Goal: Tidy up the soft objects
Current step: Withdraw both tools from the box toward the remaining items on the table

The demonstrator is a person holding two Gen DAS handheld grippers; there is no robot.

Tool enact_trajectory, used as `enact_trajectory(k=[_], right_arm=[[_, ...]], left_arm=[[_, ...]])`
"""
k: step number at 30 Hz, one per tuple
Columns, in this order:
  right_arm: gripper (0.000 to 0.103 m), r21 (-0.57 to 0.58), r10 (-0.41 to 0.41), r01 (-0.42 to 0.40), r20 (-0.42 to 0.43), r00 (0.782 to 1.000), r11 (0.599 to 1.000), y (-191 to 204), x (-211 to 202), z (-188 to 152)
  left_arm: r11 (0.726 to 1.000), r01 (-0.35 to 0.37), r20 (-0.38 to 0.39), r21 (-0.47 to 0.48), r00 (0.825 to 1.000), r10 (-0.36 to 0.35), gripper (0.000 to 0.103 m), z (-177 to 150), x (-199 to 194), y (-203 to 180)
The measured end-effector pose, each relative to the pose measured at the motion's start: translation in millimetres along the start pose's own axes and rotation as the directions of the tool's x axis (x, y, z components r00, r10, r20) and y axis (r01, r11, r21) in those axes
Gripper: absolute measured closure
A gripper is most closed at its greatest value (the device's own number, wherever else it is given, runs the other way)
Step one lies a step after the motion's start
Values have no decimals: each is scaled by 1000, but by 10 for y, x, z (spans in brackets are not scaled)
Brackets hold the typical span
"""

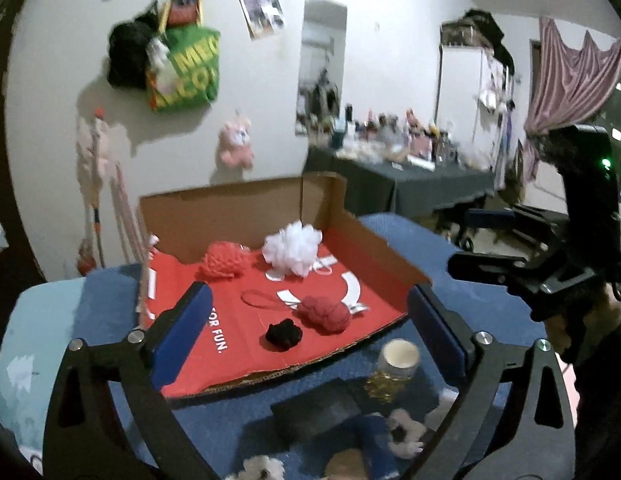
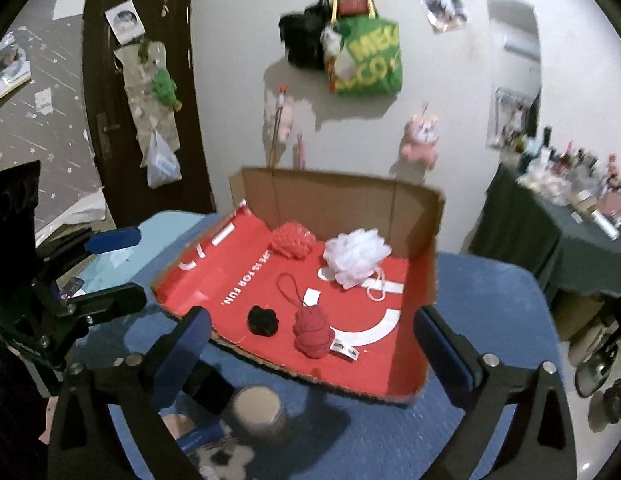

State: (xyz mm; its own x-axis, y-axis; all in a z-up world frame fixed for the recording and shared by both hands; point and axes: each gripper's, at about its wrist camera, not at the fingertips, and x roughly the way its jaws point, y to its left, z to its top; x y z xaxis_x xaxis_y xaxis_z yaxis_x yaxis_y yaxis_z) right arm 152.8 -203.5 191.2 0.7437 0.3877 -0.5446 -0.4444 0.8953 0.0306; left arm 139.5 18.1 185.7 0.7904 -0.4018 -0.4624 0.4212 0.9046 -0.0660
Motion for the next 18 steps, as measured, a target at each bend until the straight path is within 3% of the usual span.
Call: enact_trajectory(k=[8, 18], right_arm=[[0, 7, -130, 131, 138, 982, 991, 279, -689, -366], [0, 88, -231, 217, 203, 952, 972, 401, -952, -1020]], left_arm=[[998, -50, 112, -34, 992, 53, 2, -248, -581, -275], [990, -113, 172, -87, 977, 127, 1, -714, -893, -459]])
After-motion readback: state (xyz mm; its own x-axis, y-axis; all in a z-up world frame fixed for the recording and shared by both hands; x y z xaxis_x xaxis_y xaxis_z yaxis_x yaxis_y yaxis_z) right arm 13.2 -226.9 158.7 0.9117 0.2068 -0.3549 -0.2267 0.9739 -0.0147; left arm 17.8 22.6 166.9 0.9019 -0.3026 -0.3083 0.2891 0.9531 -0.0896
